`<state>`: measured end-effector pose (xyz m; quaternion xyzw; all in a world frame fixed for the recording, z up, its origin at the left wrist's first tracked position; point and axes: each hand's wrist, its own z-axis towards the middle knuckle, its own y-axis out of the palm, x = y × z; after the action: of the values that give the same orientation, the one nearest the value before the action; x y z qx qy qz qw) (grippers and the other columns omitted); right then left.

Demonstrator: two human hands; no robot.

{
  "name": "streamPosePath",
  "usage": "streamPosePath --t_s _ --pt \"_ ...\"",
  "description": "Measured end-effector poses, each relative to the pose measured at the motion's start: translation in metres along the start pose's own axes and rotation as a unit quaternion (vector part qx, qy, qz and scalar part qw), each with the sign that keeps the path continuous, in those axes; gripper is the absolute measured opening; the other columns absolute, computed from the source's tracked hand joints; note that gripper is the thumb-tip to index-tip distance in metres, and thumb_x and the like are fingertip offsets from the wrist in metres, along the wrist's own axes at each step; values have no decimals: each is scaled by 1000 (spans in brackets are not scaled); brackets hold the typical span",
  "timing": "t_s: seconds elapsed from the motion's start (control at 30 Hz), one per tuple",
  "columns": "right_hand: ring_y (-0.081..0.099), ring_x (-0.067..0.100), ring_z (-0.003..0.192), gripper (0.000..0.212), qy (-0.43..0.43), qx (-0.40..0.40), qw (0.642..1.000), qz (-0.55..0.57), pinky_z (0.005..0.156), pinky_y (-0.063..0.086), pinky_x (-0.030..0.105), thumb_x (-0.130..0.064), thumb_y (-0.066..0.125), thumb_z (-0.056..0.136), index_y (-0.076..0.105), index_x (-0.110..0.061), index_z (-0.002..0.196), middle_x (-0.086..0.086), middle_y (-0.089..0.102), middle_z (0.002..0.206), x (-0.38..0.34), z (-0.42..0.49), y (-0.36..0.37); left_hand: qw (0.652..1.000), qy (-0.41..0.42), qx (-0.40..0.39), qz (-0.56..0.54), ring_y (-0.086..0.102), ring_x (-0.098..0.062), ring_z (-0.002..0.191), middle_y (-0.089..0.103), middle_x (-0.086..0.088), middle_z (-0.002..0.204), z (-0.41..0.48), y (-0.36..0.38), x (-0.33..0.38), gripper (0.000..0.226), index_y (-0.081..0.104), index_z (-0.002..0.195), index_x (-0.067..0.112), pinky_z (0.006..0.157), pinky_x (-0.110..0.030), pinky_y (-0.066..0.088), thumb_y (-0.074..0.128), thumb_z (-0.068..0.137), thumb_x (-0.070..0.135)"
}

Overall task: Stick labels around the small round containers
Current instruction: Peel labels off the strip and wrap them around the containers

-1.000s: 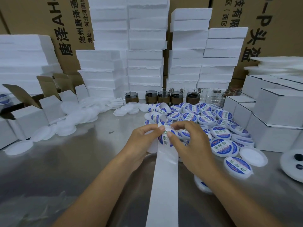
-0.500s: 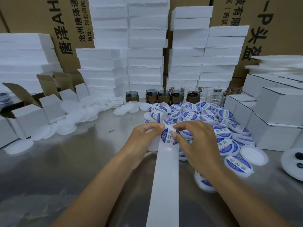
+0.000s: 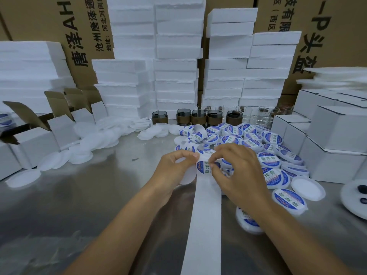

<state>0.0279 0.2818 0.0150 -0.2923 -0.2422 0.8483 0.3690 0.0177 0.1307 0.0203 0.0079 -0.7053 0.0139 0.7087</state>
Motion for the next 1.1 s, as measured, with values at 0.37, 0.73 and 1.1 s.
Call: streamPosePath --t_s 0.37,0.73,1.1 --pt "45 7 64 14 164 38 928 331 65 38 14 -17 47 70 49 -5 64 -8 48 62 -13 6 -10 996 58 44 41 55 -6 75 66 6 87 5 -1 -7 16 68 67 24 47 -2 37 69 83 27" --pt "57 4 64 22 289 39 790 538 68 41 25 -10 57 83 60 -20 64 -5 62 65 -12 13 -20 973 122 193 -24 70 -20 83 70 10 74 16 -10 -3 18 64 76 24 83 -41 55 59 90 33" --pt "45 4 49 16 251 -108 786 555 46 34 15 -20 76 67 63 -26 58 -7 61 62 -29 8 -15 944 2 -111 -310 69 -19 69 72 -10 80 4 4 1 58 65 83 10 58 -26 56 25 96 49"
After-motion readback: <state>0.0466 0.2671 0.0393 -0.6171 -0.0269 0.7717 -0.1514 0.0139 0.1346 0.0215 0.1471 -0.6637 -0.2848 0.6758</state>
